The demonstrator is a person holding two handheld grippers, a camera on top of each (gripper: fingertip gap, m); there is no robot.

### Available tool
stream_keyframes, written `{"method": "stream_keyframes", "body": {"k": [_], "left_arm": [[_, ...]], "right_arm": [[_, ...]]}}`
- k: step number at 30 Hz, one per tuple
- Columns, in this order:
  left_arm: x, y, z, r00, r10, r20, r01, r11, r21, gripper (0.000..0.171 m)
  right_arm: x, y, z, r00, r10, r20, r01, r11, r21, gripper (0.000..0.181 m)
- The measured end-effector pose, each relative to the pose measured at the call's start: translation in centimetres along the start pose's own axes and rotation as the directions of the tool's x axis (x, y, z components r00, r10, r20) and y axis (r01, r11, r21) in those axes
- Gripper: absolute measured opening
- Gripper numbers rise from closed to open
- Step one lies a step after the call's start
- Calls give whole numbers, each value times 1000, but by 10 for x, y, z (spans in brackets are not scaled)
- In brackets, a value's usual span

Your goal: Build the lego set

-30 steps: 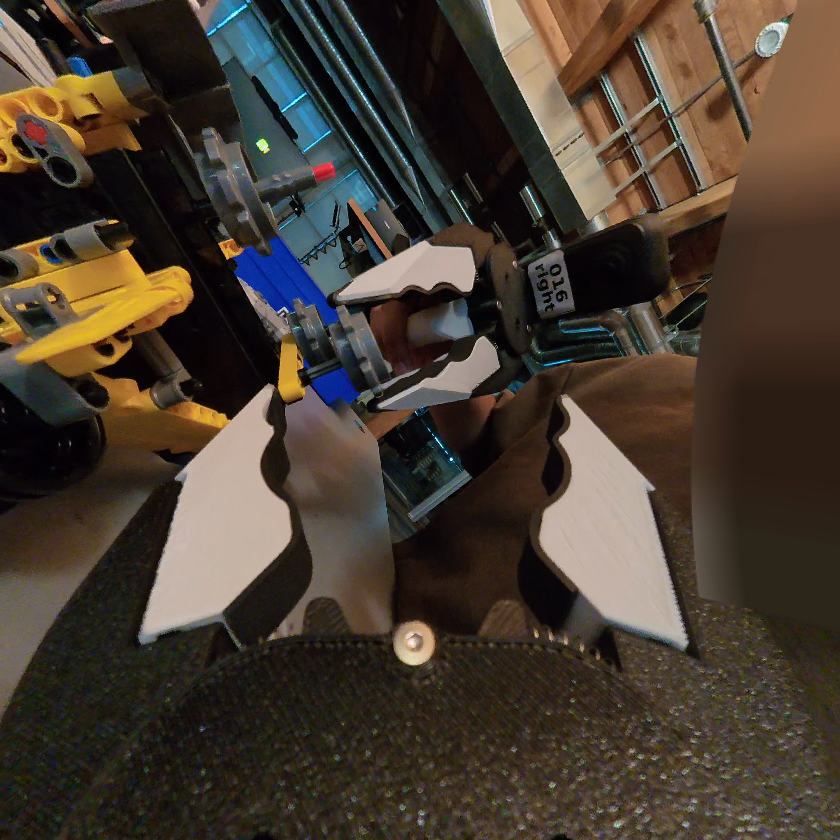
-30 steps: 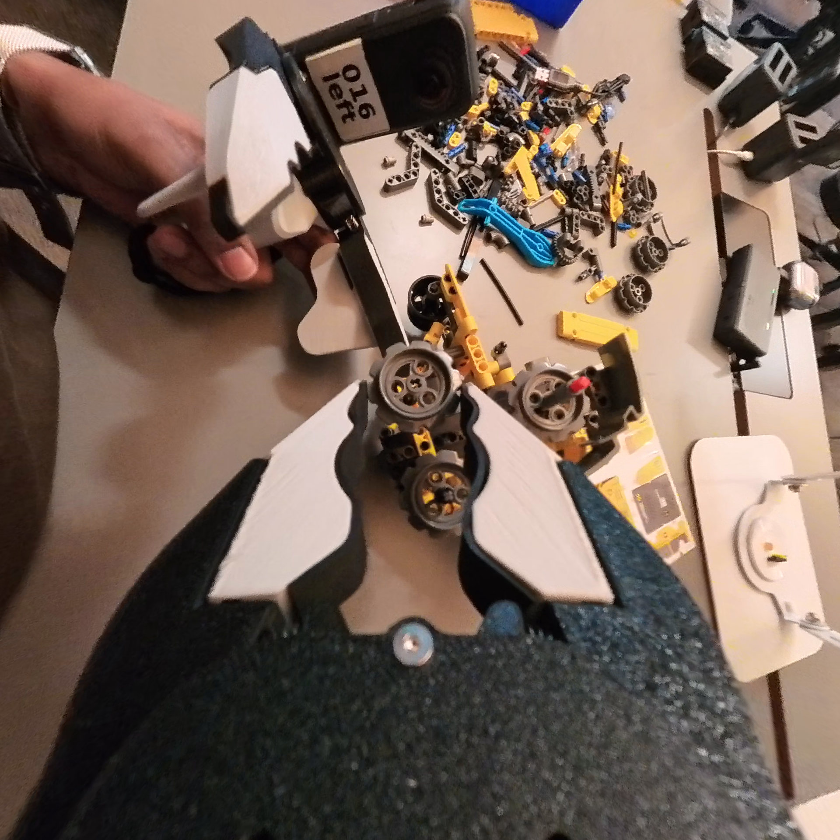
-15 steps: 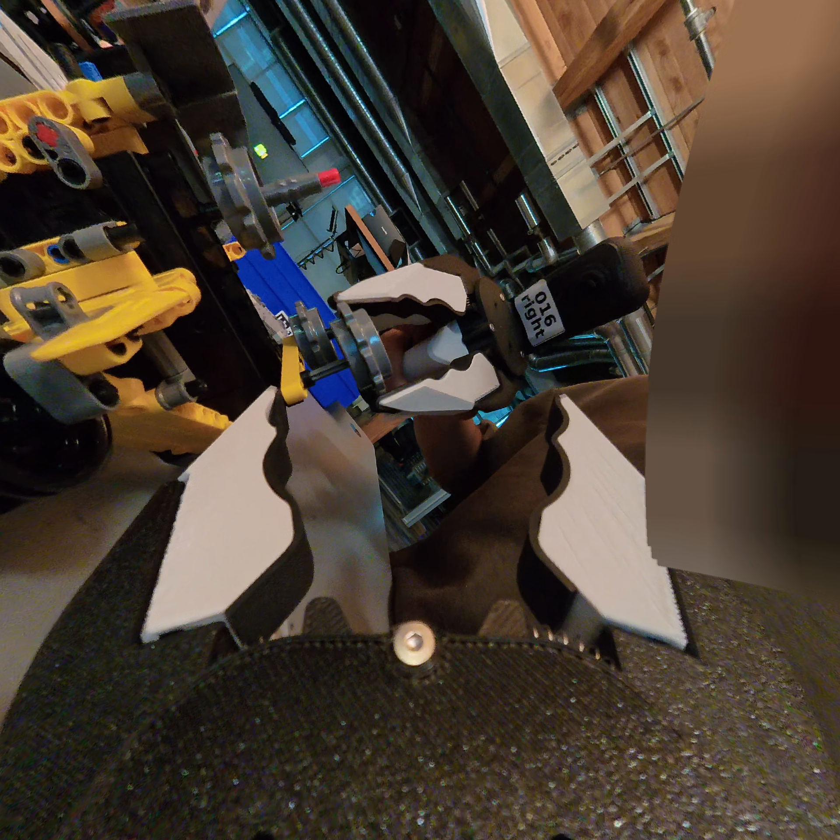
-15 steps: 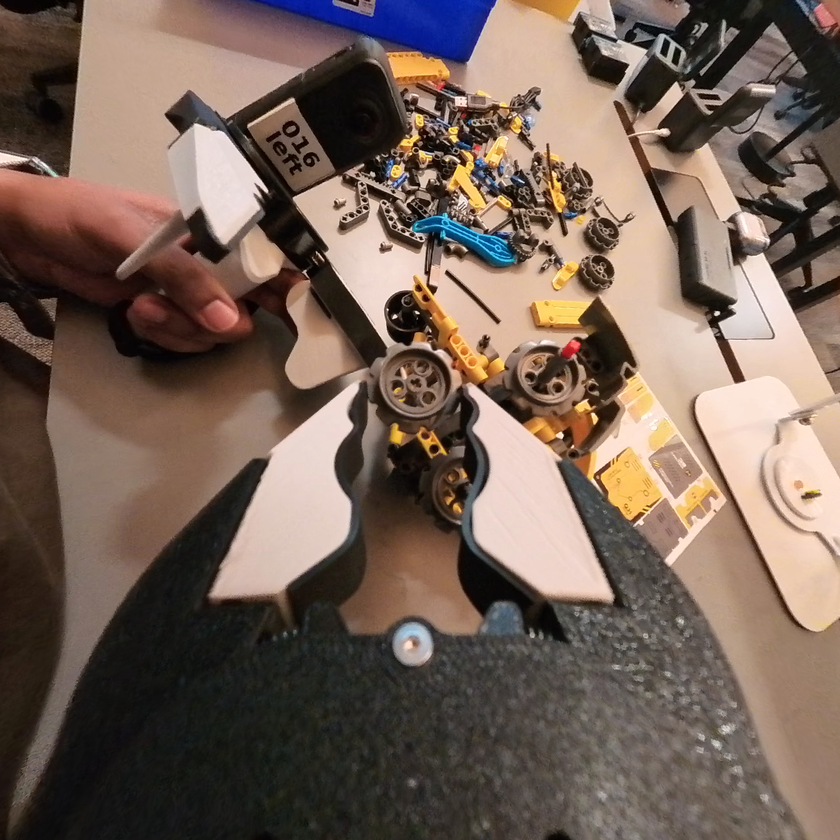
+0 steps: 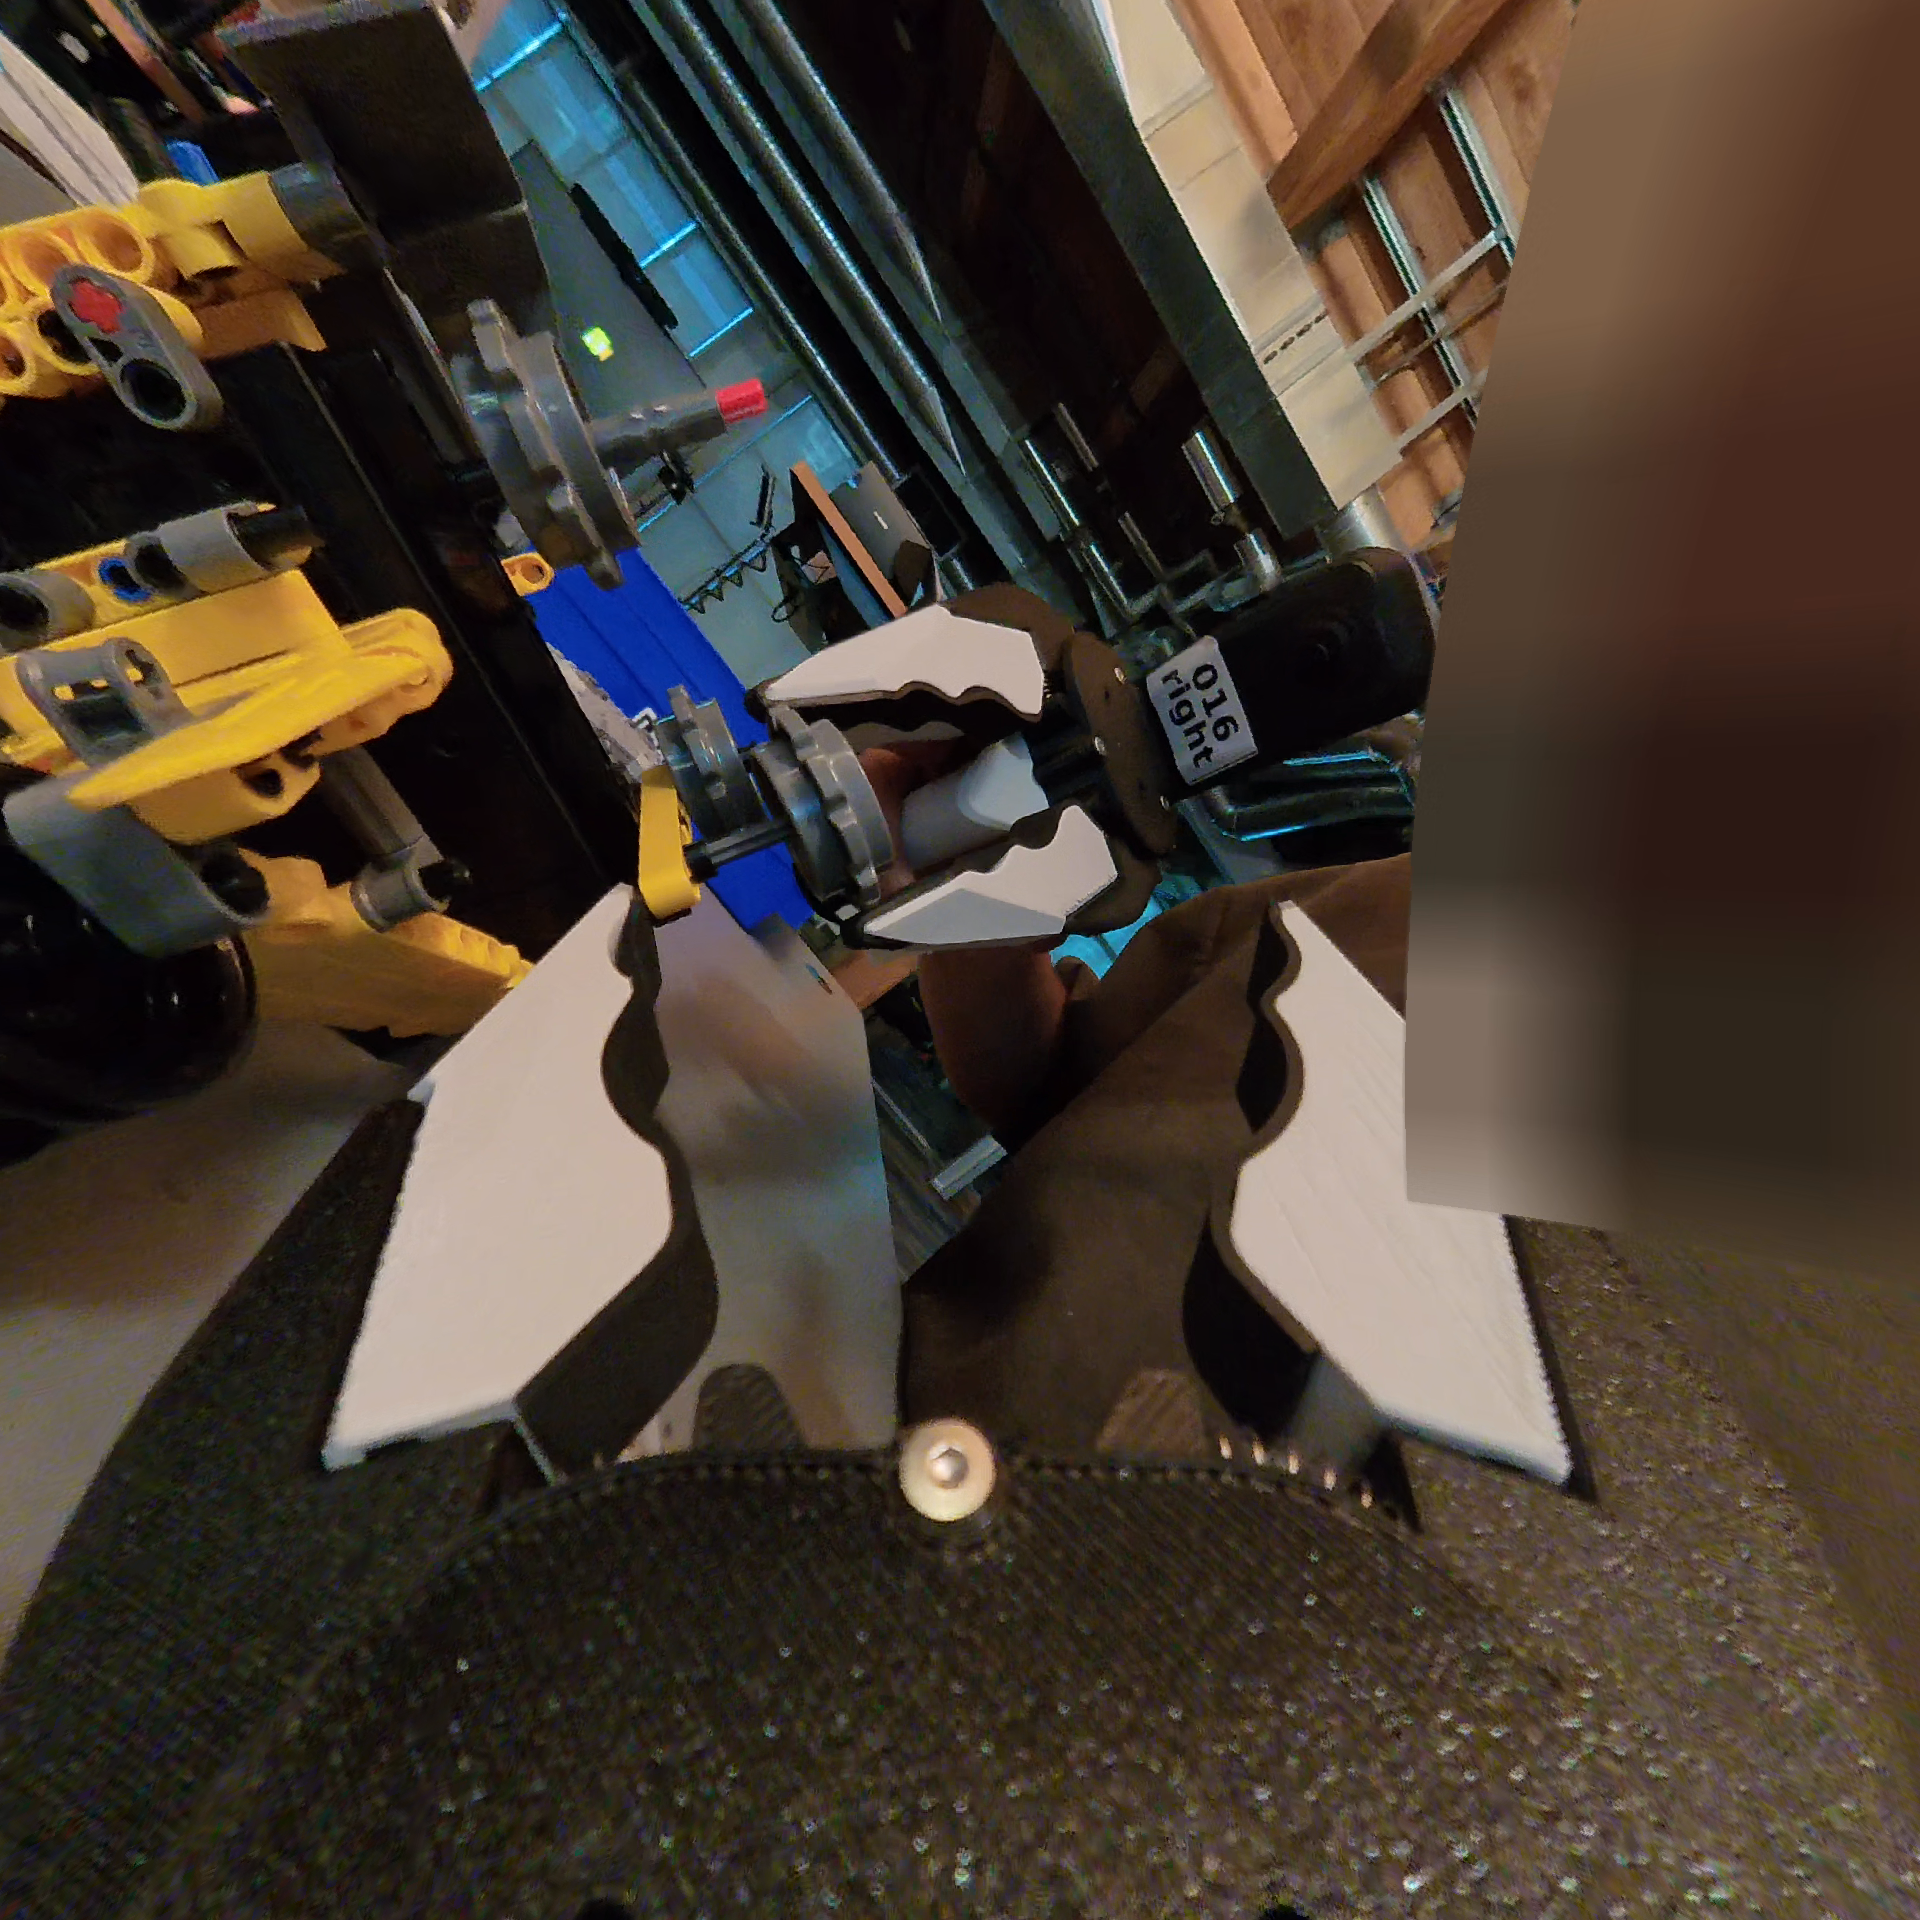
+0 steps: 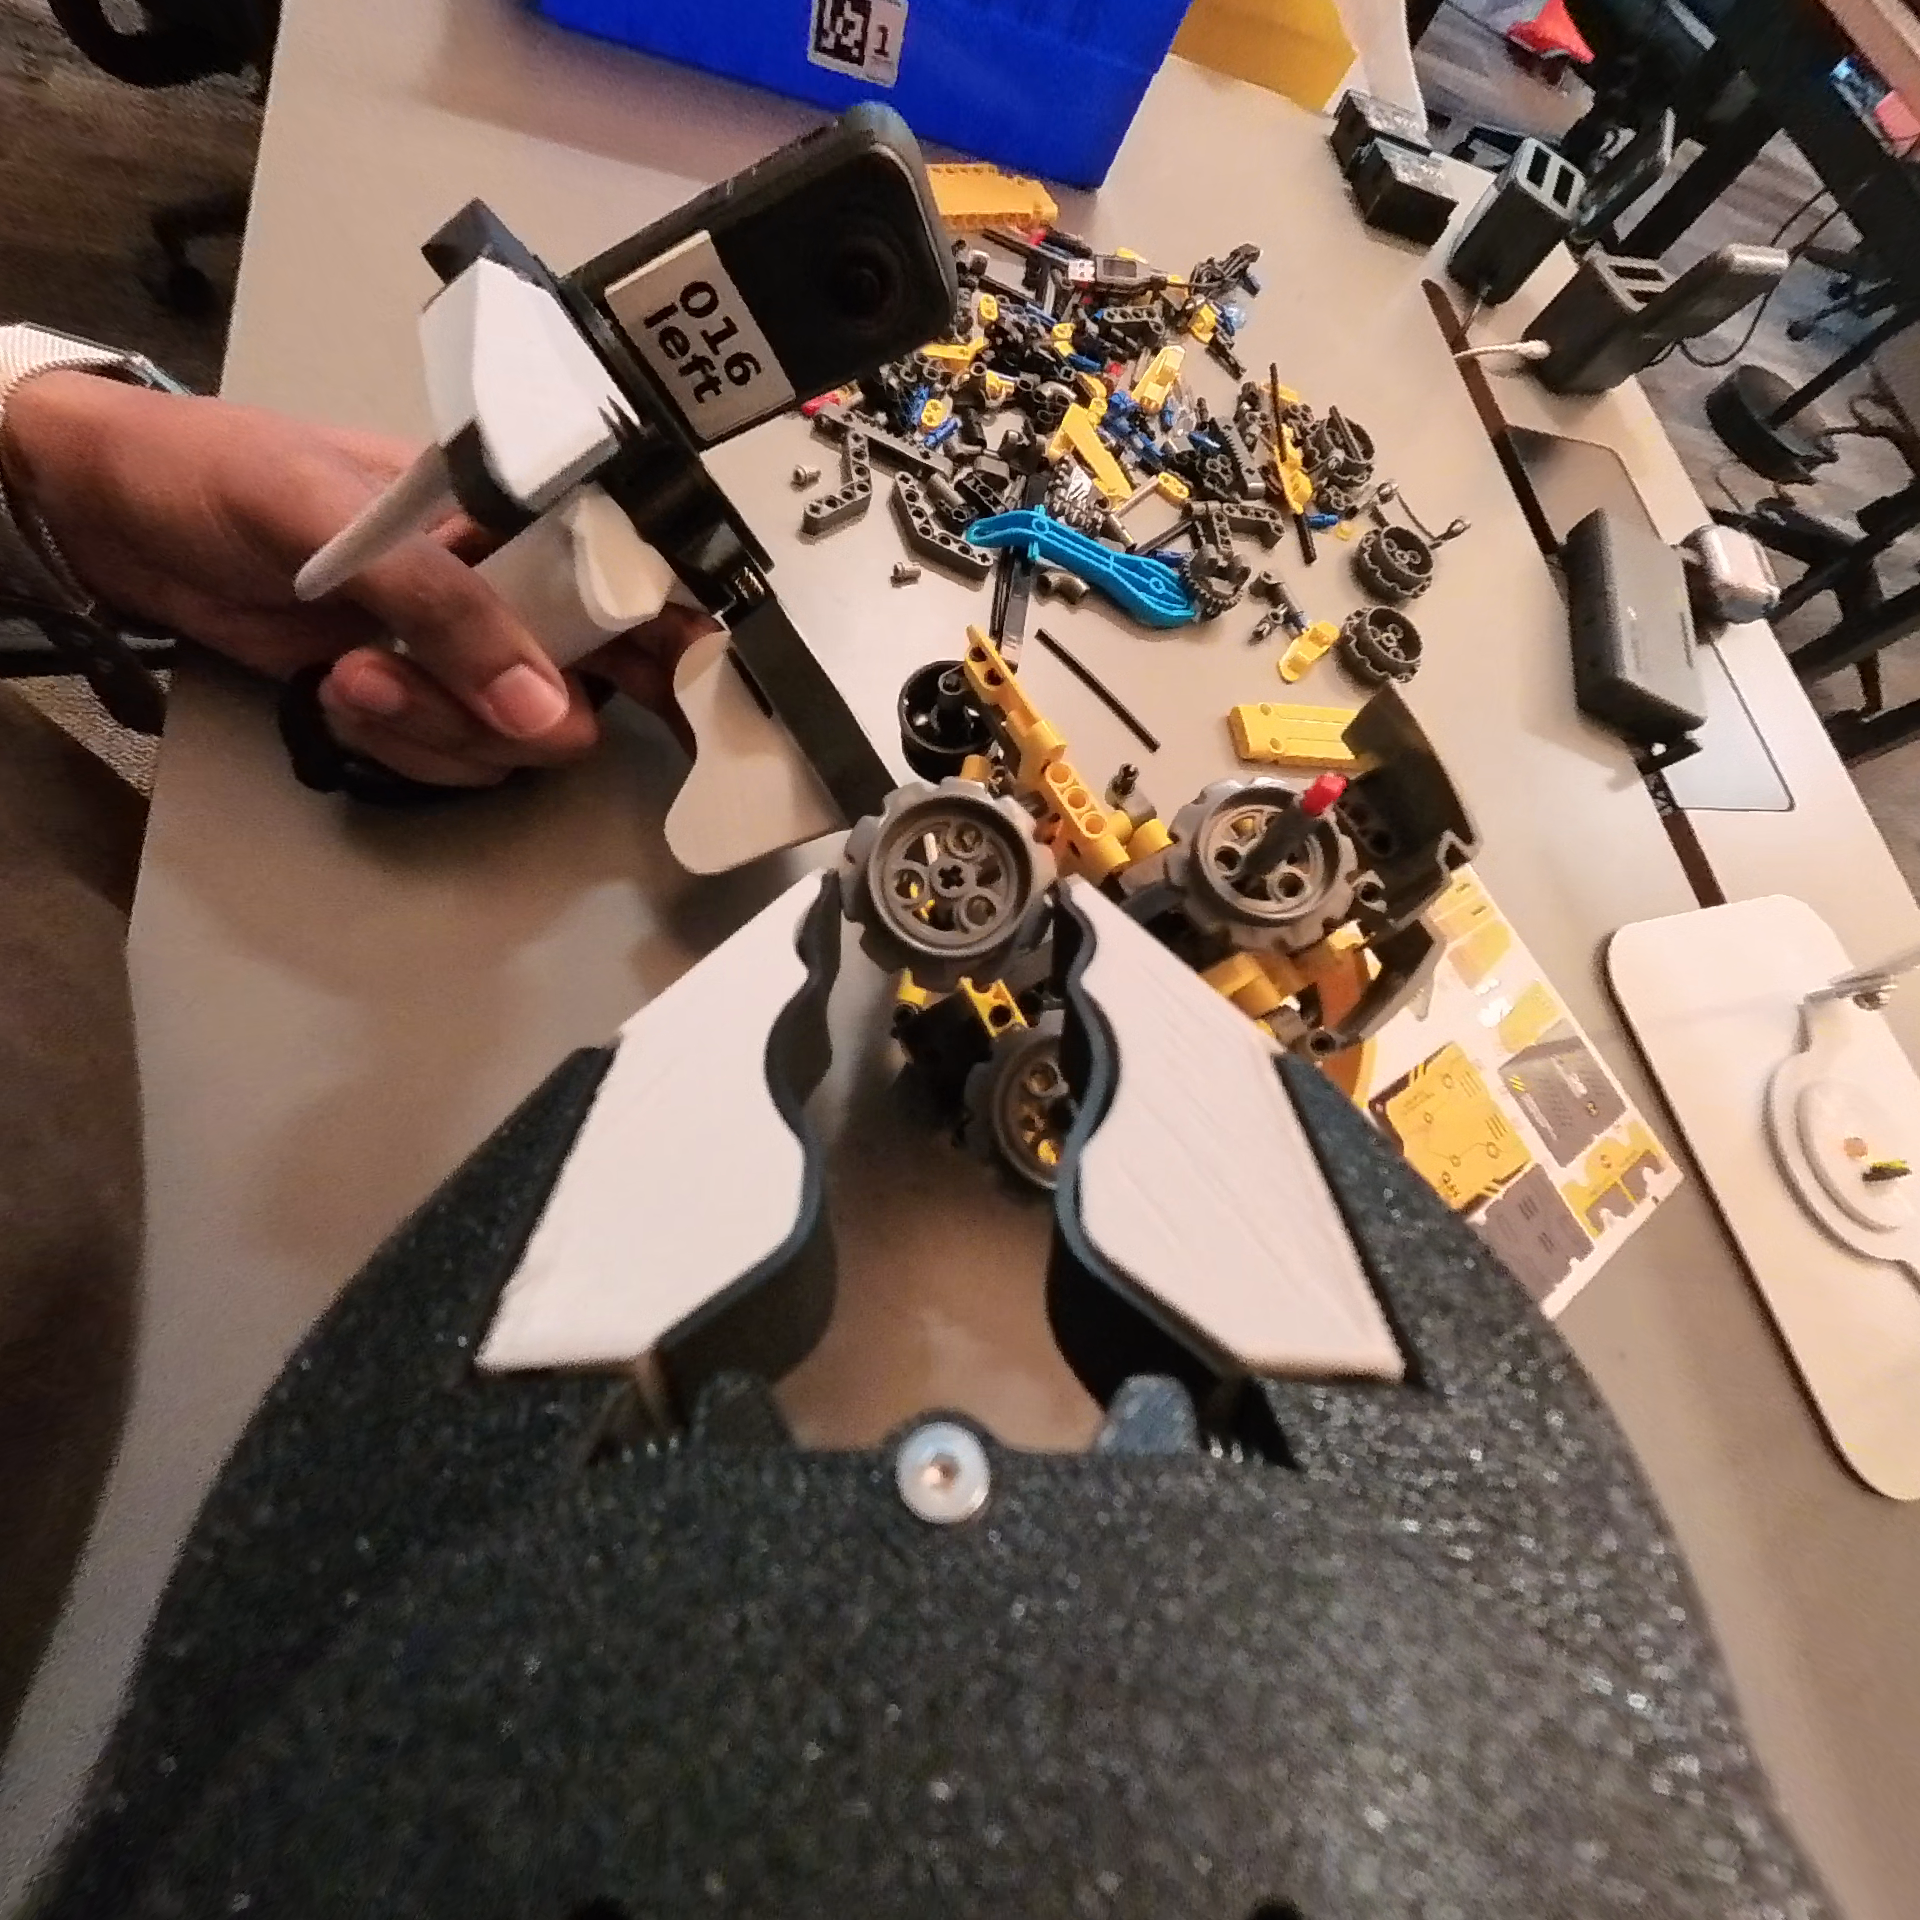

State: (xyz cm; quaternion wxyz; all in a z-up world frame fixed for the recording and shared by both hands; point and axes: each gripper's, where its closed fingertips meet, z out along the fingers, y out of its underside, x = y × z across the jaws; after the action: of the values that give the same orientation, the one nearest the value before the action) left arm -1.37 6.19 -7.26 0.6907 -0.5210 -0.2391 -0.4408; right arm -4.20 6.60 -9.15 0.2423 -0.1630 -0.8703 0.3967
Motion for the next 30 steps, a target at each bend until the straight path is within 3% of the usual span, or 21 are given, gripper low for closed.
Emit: {"method": "stream_keyframes", "body": {"k": [11,21,30], "left_arm": [[1,0,-1,1000,0,-2,0,1000,3,113],[4,-3,-1,999,-27,-40,28,1000,8,116],[-7,-7,3,998,-54,41,51,996,71,102]], "right_arm": [[-1,0,2,1000,17,24,-18,999,34,39],[-1,1,1,1000,11,20,-11,1000,-14,39],[1,3,1,999,-38,13,39,993,-113,39]]}}
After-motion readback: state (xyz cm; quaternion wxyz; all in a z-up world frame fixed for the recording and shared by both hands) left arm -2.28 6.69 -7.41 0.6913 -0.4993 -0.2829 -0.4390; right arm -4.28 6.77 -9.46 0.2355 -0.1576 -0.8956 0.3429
